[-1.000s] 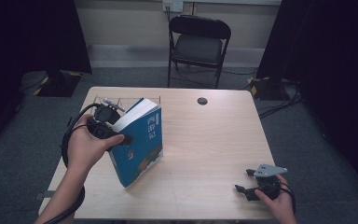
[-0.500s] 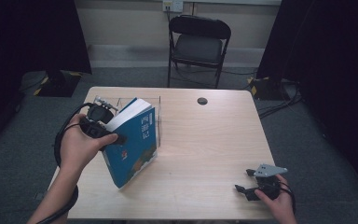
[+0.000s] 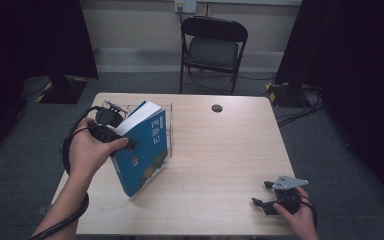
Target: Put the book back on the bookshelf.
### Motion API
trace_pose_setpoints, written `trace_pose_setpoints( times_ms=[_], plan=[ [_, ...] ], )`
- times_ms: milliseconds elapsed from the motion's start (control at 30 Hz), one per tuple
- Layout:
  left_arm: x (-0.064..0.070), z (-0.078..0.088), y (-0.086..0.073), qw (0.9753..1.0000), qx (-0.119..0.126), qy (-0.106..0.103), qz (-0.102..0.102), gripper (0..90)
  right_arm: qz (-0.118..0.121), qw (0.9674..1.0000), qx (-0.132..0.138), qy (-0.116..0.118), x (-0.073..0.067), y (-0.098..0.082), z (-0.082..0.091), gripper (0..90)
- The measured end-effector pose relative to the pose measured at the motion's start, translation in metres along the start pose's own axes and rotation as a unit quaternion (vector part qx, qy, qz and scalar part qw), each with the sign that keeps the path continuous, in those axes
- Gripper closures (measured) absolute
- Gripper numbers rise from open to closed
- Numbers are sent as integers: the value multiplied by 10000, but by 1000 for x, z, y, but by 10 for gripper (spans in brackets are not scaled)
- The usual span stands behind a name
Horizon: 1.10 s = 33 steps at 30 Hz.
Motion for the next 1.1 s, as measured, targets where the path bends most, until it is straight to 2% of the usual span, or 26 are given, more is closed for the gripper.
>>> trace_pose_setpoints(
  times_ms=[433, 533, 1100],
  plan=[
    [-5, -6, 7, 9995, 73, 86, 297, 621, 2, 10000, 2, 5, 0, 0, 0, 177],
    [-5, -8, 9, 9995, 46, 145, 281, 620, 3, 10000, 2, 5, 0, 0, 0, 177],
    [-8, -16, 19, 9980, 181, 244, 554, 621, 3, 10000, 1, 4, 0, 0, 0, 177]
  ],
)
Point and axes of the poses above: each handheld gripper's, and its own axes: z roughly backward along the jaws, y roughly out of its top, x roughly to its right, the point moved 3 cm from there along -z, roughly forward along the jaws, and after that the axes turned 2 degrees about z, right-handed, at the moved point
